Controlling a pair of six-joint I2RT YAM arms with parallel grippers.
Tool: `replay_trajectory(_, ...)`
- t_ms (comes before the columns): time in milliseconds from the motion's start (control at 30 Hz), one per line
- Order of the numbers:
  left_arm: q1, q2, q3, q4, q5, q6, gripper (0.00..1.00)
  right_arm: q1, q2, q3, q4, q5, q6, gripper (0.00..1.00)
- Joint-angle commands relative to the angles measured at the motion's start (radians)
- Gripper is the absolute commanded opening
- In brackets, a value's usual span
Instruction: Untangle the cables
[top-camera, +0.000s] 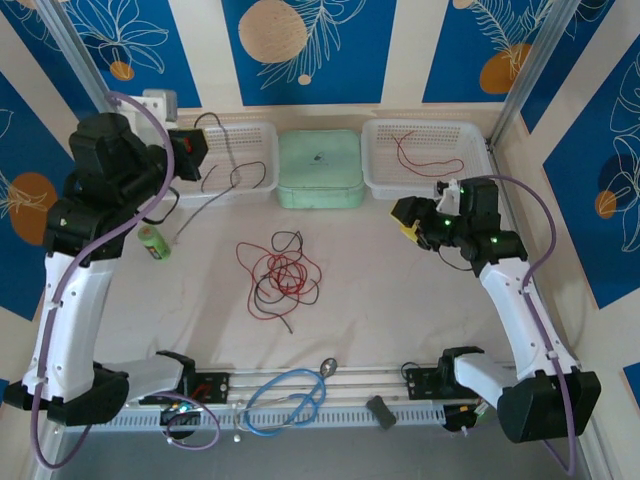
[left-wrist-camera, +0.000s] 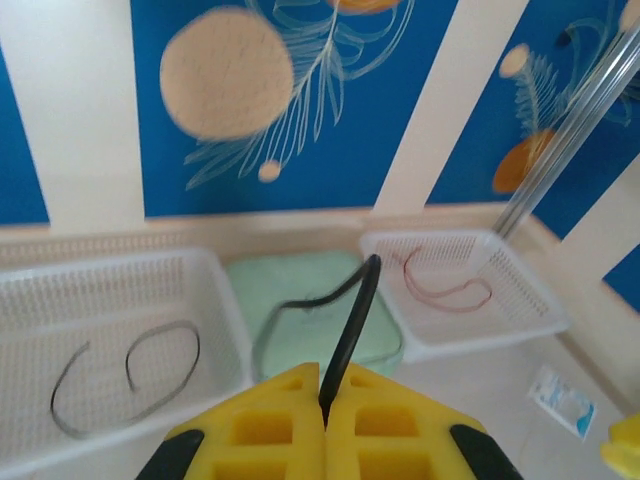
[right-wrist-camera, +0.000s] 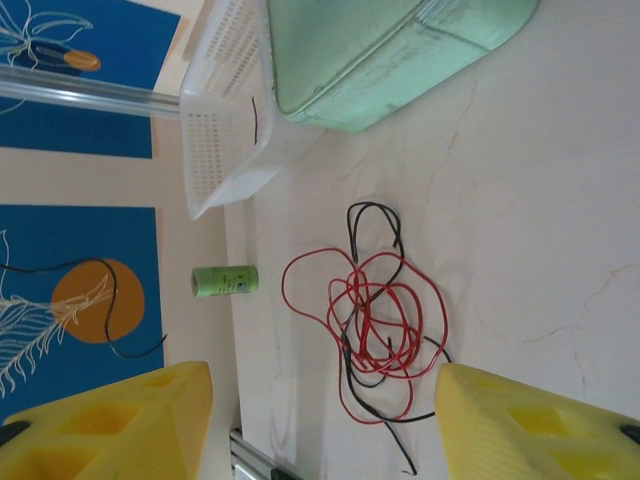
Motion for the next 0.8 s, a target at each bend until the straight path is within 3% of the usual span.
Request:
replay_trajectory(0, 0.012, 0.009, 0.048, 0.1, 0.013, 0.053, 0.0, 0.038, -0.021, -0.02, -0.023, 0.004, -0.001, 0.61)
replay_trajectory(467, 0.013, -0.061, -0.22, 0.568, -0.248, 0.298, 0.0, 0.075, -0.081, -0.028, -0.091, 0.069, -0.025, 0.62)
replay_trajectory(767, 0.015, 0.024, -0.266, 0.763, -0.333, 0.388, 0.0, 0.051, -0.123, -0.073, -0.11, 0.074, -0.027, 0.62)
